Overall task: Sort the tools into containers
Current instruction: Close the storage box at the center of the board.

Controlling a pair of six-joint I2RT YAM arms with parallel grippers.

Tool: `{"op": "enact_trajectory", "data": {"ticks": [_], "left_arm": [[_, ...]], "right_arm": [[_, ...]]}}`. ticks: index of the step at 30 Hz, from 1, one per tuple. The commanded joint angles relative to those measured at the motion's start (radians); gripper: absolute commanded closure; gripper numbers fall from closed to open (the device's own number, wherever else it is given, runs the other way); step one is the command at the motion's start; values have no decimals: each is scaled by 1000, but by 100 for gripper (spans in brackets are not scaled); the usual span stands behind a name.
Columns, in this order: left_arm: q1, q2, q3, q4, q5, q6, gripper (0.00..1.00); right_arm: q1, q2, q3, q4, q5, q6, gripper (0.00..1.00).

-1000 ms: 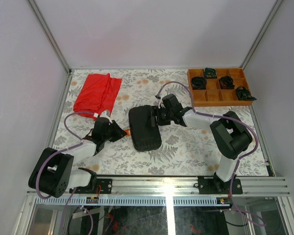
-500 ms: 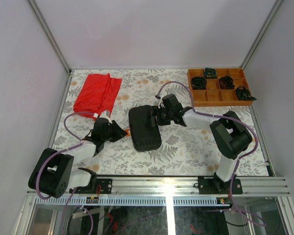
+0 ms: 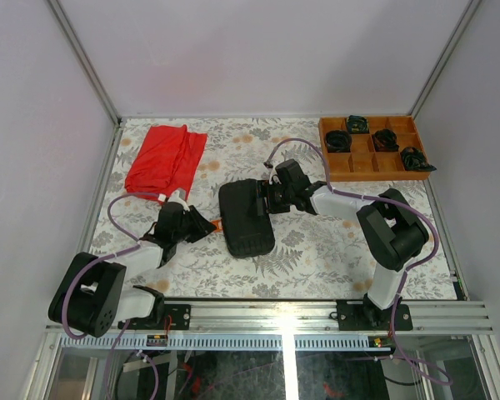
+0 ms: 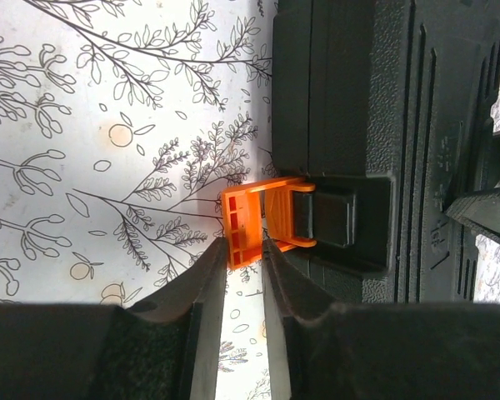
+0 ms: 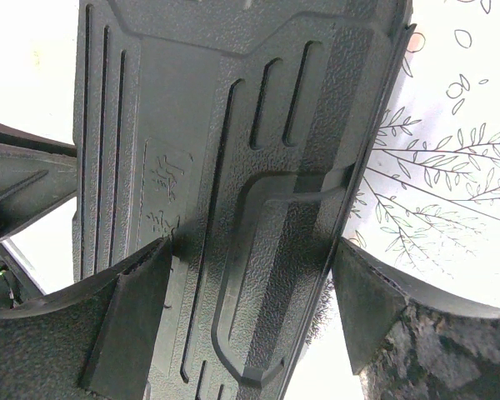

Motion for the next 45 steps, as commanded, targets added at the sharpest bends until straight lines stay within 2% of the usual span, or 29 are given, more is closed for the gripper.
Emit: {"op": "enact_trajectory", "data": {"ticks": [1, 15, 29, 34, 45], "left_arm": [[-17, -29, 7, 157, 130, -42, 82], [-17, -70, 13, 124, 122, -42, 82], [-18, -20, 16, 125, 112, -42, 81], [-18, 4, 37, 54, 62, -23, 82], [-18, 16, 103, -170, -81, 16, 89]], "right_arm": [[33, 70, -11, -105, 10, -94, 57], [33, 78, -8, -106, -1, -93, 57], [34, 81, -6, -106, -6, -93, 58], [35, 82, -6, -106, -6, -93, 58], [35, 84, -4, -105, -8, -92, 58]]}}
